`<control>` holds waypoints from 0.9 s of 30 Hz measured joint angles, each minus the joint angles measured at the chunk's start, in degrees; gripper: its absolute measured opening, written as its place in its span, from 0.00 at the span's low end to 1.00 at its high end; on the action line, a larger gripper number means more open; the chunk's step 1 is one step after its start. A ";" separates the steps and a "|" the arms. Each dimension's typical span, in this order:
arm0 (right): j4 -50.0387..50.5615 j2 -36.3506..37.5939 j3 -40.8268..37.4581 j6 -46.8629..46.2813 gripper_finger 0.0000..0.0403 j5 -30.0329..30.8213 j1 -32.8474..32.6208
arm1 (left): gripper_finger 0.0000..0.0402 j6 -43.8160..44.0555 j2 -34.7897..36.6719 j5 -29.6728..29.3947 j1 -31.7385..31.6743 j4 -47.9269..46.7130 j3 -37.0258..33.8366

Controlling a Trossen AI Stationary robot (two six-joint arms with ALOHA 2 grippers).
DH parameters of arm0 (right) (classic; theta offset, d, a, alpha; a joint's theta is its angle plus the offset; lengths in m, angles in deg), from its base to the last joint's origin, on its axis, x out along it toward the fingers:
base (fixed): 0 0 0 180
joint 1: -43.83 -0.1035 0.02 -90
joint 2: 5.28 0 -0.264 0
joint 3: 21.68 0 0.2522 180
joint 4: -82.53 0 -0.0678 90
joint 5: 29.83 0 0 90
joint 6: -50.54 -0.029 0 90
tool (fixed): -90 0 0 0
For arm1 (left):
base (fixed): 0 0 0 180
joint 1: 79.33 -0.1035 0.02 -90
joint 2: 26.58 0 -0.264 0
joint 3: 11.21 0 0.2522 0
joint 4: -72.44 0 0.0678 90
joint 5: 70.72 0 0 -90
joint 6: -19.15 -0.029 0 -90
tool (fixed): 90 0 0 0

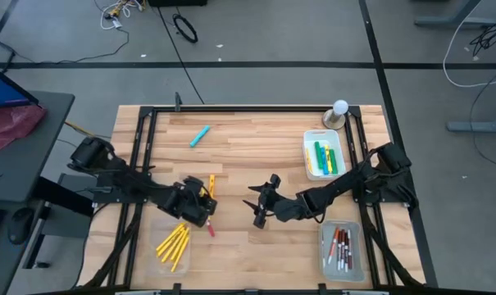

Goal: Pick & Place Markers
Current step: Put the yellow pen into the transparent bin

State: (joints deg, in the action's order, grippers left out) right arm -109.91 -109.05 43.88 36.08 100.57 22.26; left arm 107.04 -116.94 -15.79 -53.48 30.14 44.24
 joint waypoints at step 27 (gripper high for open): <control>-0.37 0.00 0.00 -1.09 0.59 0.02 -0.45 | 0.24 -1.36 -4.68 0.31 -4.19 1.33 -0.01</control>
State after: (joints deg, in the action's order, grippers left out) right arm -110.28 -109.05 43.88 34.99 100.59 21.81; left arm 105.67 -121.61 -15.48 -57.66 31.48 44.22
